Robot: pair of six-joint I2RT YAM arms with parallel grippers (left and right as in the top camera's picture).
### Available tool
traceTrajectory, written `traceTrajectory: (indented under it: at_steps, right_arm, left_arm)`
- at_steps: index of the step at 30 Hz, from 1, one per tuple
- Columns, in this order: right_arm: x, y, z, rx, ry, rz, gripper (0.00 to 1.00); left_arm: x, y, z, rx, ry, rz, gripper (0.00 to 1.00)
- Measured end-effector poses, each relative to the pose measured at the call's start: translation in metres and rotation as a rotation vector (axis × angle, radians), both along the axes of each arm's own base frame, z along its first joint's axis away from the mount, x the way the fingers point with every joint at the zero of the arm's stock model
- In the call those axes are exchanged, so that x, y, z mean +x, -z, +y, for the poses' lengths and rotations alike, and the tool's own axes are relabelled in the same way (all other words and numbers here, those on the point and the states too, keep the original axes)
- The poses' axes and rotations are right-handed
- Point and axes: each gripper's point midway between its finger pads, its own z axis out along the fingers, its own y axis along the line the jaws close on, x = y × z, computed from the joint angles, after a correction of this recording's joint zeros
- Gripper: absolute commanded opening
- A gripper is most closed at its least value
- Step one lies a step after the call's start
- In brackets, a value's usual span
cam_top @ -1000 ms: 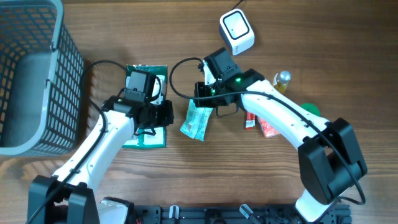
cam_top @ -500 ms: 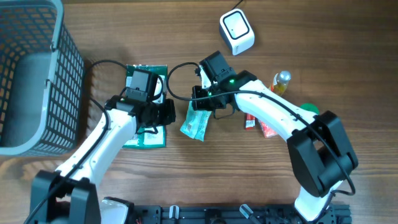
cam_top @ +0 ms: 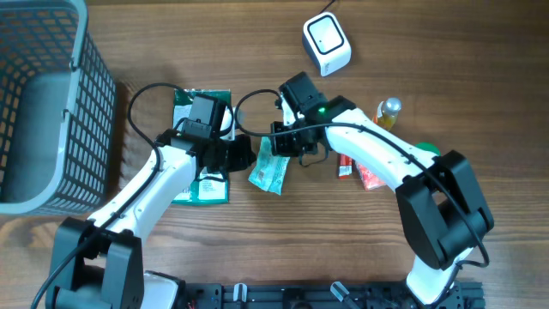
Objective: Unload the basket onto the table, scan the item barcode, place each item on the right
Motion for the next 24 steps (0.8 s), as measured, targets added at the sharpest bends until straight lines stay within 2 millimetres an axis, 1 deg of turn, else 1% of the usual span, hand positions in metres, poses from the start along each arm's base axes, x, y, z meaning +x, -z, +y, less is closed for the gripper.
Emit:
traceTrajectory:
  at_steps: [4, 14, 16, 19, 21, 24]
  right_arm:
    - [0.001, 0.003, -0.010, -0.033, 0.030, 0.012, 0.06]
    - [0.003, 0.004, -0.012, -0.048, 0.046, 0.008, 0.05]
    - [0.004, 0.005, -0.013, -0.051, 0.051, 0.007, 0.06]
    - [0.004, 0.010, -0.014, -0.061, 0.056, 0.016, 0.05]
    - [0.004, 0.016, -0.015, -0.072, 0.057, 0.026, 0.05]
    - [0.003, 0.032, -0.016, -0.091, 0.058, 0.050, 0.04]
  left_arm:
    - [-0.004, -0.002, -0.006, -0.032, 0.016, 0.014, 0.04]
    - [-0.018, -0.001, -0.024, -0.042, 0.074, 0.038, 0.04]
    - [-0.020, 0.003, -0.025, -0.028, 0.069, 0.053, 0.04]
    - [-0.022, 0.016, -0.022, 0.006, 0.054, 0.089, 0.04]
    - [-0.023, 0.026, -0.020, 0.024, 0.048, 0.114, 0.04]
    - [-0.026, 0.040, -0.016, 0.055, 0.041, 0.151, 0.04]
